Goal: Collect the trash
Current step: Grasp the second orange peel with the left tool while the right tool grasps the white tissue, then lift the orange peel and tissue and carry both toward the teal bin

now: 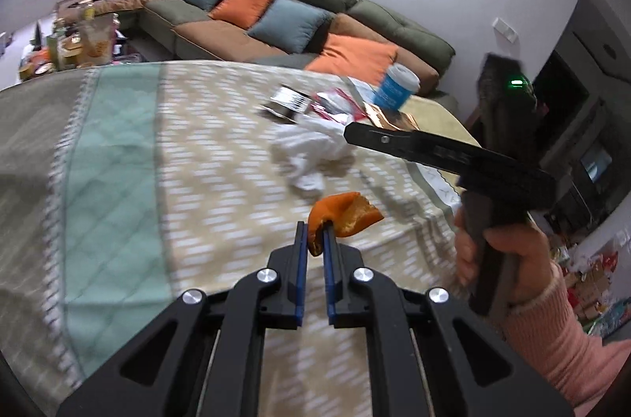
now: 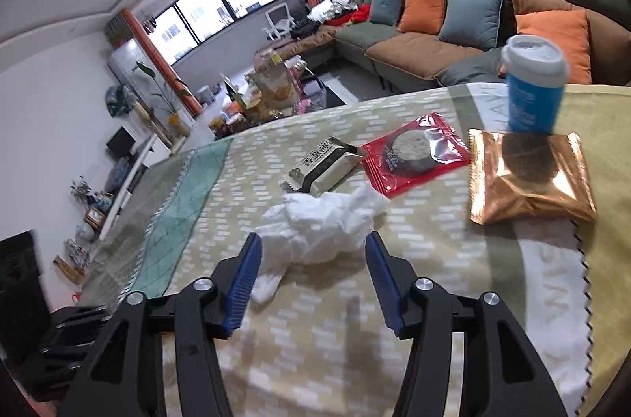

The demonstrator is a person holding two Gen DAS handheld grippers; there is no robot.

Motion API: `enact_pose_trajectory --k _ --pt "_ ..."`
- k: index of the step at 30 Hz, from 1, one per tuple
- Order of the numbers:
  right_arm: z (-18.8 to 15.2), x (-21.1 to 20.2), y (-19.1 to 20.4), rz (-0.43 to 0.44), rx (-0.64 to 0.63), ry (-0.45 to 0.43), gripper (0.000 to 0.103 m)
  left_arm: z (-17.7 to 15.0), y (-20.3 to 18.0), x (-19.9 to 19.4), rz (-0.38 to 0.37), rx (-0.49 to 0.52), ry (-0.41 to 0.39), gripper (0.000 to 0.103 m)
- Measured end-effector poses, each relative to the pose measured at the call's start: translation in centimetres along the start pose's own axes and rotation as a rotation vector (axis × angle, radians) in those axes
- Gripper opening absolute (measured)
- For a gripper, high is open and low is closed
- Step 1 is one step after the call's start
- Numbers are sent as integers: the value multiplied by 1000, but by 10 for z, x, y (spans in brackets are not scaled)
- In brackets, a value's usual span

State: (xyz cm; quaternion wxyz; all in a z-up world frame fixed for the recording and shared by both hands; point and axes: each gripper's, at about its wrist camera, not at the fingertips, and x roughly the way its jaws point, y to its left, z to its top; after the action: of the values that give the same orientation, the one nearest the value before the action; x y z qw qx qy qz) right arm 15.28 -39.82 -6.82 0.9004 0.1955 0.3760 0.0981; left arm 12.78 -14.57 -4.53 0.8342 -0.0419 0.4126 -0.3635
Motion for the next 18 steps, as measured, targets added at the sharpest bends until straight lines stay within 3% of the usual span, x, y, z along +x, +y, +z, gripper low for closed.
enact_pose_trajectory --k 4,6,9,13,18 --pt "0 17 -6 -28 26 32 57 -9 19 -26 42 -25 -35 9" --pt "-1 21 -7 -35 30 43 37 -15 28 -38 73 -32 -48 9" --pt "-3 20 -6 -32 29 41 21 -24 43 -53 105 -58 -58 9" --pt "-5 6 6 -11 15 -3 17 -35 58 -76 147 -84 -84 9" --pt "-14 -15 35 88 -22 -45 17 -47 71 -103 194 -94 -120 9"
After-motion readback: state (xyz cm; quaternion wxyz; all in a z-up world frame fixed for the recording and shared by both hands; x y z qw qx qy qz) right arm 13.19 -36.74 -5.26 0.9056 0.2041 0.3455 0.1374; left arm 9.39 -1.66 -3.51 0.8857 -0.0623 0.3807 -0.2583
